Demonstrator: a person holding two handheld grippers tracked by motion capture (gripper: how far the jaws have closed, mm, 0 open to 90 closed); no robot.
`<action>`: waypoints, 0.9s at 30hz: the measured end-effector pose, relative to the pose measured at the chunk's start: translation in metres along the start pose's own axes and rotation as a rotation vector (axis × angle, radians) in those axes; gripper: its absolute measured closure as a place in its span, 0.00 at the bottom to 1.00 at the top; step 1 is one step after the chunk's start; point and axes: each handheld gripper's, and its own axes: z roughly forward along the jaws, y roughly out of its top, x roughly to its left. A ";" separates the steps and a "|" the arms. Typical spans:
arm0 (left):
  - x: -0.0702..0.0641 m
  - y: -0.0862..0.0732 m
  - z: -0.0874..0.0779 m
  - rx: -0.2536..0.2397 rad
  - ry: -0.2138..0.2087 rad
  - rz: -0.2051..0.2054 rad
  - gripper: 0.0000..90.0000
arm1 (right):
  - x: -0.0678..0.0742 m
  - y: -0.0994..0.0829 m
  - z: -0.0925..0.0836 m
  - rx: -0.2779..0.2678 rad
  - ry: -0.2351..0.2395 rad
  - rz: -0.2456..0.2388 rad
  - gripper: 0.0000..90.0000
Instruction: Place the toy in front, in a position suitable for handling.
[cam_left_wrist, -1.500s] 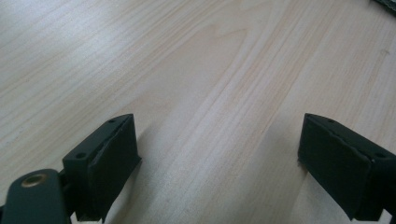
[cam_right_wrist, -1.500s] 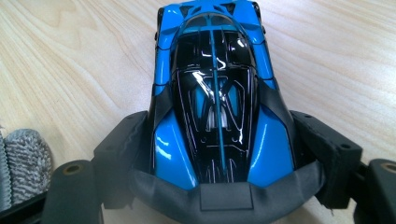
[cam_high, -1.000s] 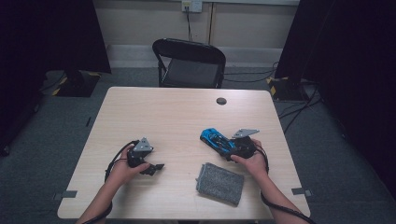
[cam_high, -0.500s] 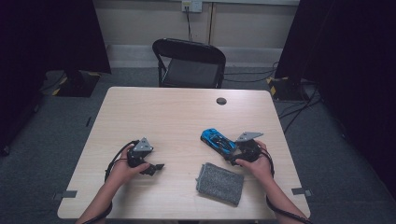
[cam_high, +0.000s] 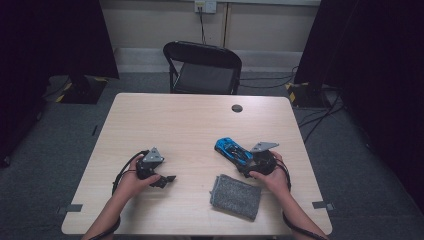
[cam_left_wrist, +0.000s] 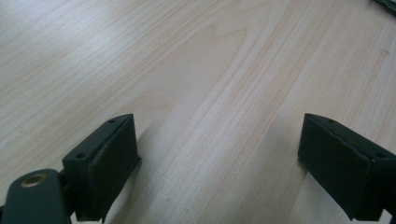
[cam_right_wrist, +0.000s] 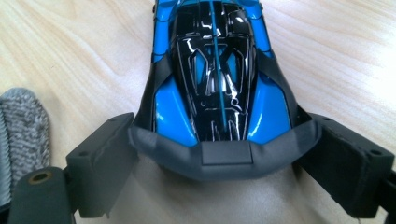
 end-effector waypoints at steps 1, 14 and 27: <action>0.000 0.000 0.000 0.000 0.000 0.000 0.13 | 0.000 0.000 0.000 0.001 -0.004 0.003 0.14; -0.009 0.007 0.000 -0.030 -0.047 -0.036 0.22 | 0.000 0.001 0.000 -0.020 -0.006 0.005 0.26; -0.054 0.046 0.009 -0.102 -0.208 0.125 0.27 | 0.000 0.001 0.000 -0.021 -0.007 0.006 0.26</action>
